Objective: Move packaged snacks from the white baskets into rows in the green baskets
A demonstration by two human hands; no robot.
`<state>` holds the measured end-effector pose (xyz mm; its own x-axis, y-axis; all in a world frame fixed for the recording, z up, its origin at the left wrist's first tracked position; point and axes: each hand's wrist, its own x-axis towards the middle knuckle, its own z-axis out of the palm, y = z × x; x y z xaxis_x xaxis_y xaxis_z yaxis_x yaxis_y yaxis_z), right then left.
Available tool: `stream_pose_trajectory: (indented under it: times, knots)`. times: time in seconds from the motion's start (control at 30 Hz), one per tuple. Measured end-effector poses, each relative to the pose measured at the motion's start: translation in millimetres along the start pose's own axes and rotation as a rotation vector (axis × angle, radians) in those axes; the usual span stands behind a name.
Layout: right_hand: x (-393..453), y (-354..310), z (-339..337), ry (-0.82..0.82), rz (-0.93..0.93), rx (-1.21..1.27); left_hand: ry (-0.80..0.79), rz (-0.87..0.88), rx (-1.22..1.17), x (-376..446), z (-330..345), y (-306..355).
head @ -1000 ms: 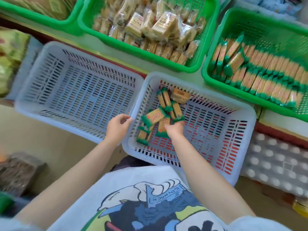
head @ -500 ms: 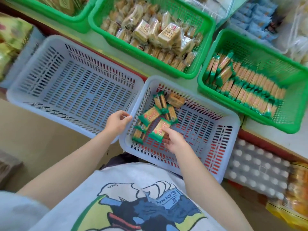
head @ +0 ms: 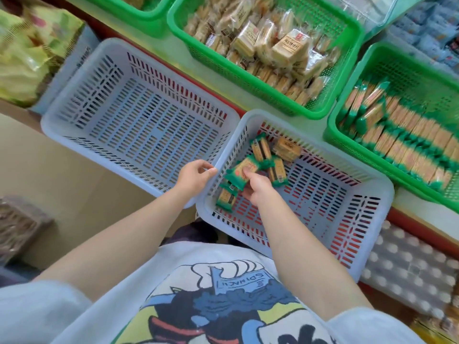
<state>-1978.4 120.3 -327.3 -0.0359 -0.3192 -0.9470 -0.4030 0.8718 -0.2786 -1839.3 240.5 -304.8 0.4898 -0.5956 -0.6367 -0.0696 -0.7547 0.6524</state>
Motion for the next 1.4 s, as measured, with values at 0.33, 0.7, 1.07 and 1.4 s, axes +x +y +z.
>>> stream_pose_trajectory:
  times: [0.33,0.7,1.07,1.4]
  knots:
    - [-7,-14,0,-0.071,0.061,-0.058,-0.003,-0.022,-0.045,-4,8,0]
    - [-4,23,-9,-0.143,-0.008,0.002,0.025,-0.02,-0.047,-8,13,0]
    - [0,-3,-9,-0.081,-0.063,-0.07,0.043,-0.04,-0.045,-10,16,3]
    - [-28,51,-22,-0.251,-0.138,-0.152,0.061,-0.035,-0.052,-12,18,2]
